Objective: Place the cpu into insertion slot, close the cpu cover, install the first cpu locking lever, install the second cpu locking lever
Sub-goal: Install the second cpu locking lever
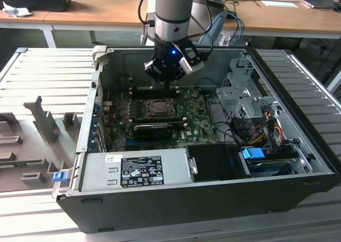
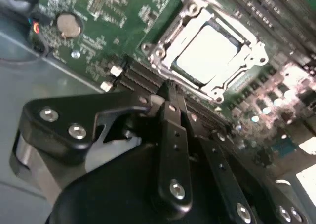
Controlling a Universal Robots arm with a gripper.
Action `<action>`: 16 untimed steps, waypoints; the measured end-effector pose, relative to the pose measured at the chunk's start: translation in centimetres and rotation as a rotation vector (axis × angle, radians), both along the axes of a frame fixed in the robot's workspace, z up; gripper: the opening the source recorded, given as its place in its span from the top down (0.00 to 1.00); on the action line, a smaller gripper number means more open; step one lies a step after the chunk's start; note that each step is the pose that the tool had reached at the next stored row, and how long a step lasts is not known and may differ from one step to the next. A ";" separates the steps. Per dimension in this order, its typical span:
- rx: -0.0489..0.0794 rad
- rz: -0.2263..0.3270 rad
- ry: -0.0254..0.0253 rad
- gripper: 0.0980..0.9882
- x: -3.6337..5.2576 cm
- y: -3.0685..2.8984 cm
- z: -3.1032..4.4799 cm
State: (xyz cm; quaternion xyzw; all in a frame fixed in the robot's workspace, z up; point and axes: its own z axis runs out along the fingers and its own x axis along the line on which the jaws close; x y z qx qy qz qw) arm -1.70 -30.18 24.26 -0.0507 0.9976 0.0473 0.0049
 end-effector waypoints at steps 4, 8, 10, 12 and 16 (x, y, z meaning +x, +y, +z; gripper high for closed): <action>0.000 0.000 0.0000 0.99 -0.17 -1.48 -0.12; 0.000 0.000 0.0000 0.99 -0.24 -3.35 -0.31; 0.000 0.000 0.0000 0.99 -0.25 -4.16 -0.35; 0.001 0.000 0.0000 0.99 -0.26 -4.55 -0.36; 0.016 0.000 0.0059 0.99 -0.25 -5.19 -0.37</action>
